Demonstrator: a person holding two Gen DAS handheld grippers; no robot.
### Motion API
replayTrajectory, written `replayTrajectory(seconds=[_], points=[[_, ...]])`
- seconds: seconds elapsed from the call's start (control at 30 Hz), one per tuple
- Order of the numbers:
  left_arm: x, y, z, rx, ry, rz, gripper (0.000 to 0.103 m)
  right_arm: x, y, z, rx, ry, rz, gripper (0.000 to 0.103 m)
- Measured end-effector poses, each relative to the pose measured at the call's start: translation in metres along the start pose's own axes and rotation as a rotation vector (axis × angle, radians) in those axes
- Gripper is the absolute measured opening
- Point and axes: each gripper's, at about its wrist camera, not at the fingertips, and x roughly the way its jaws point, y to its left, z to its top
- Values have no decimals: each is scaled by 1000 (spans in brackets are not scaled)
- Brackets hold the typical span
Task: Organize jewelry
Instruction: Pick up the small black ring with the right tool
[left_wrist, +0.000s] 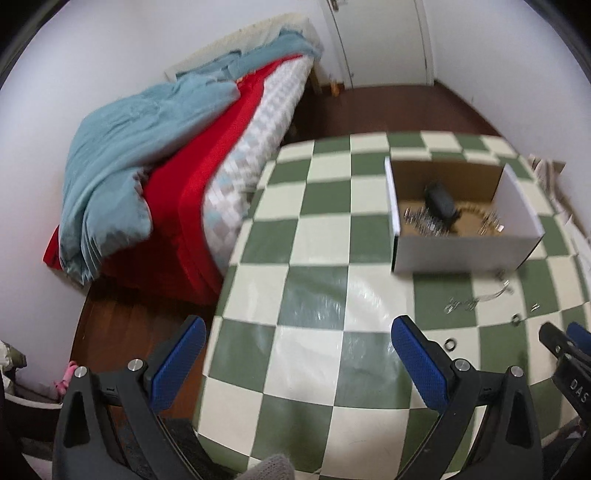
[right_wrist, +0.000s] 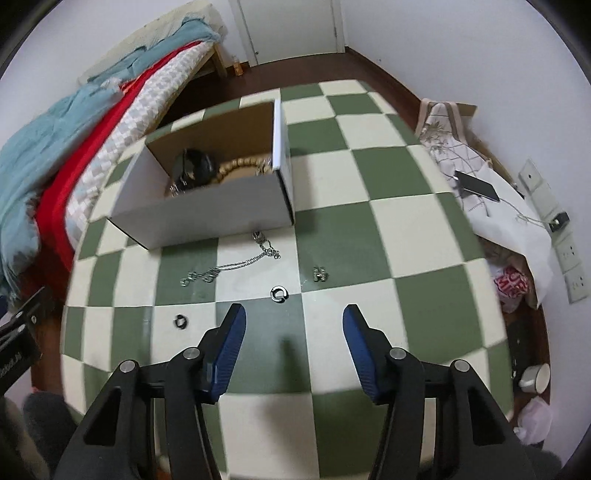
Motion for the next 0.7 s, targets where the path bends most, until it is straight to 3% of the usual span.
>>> replayTrajectory(seconds=[0.2,0.3,0.4,0.53,0.7], points=[[27,-16,-10,34,67,13,103,41,17,-1,-59,10,-24,55],[34,-22,-12,49,85,9,102,48,27,-2,-110,-17,-54,42],[39,-30,-14,60,101,-1,102,50,36,-2,-171,-40,-87,13],[41,-41,-15,72,110,-18,102,46,36,-3,-200,-46,-92,13],[45,-63,-18,98,124,-66,102,22,8,-4,-127,-73,-79,13]])
